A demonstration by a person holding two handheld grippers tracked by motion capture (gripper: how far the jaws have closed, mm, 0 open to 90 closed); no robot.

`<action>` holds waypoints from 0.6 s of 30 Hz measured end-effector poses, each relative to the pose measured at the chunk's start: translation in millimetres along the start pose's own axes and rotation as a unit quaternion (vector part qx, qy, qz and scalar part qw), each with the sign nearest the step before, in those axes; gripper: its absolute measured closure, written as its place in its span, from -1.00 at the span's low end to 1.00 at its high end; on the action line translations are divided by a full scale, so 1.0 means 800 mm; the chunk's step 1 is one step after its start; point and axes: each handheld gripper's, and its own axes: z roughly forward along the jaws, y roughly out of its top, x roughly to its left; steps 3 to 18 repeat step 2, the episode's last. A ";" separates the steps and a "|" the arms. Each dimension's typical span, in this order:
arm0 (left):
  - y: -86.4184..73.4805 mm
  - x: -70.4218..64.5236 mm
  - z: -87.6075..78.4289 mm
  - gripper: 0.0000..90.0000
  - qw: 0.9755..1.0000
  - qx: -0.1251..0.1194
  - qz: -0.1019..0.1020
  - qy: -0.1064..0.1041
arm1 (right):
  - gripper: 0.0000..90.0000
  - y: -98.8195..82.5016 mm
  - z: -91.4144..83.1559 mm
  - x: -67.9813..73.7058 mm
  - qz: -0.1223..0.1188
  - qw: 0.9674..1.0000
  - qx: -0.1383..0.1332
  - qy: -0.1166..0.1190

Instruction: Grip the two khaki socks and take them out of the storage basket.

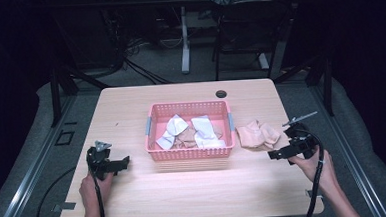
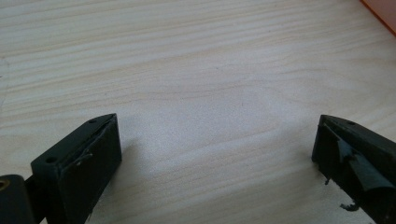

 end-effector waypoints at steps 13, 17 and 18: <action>0.000 0.000 0.000 -0.97 1.000 0.000 0.000 0.000 | -0.91 -0.002 0.004 0.000 -0.003 1.000 0.002 -0.001; 0.000 0.000 0.000 -0.97 1.000 0.000 0.000 0.000 | -0.91 -0.002 0.004 0.000 -0.003 1.000 0.002 -0.001; 0.000 0.000 0.000 -0.97 1.000 0.000 0.000 0.000 | -0.91 -0.002 0.004 0.000 -0.003 1.000 0.002 -0.001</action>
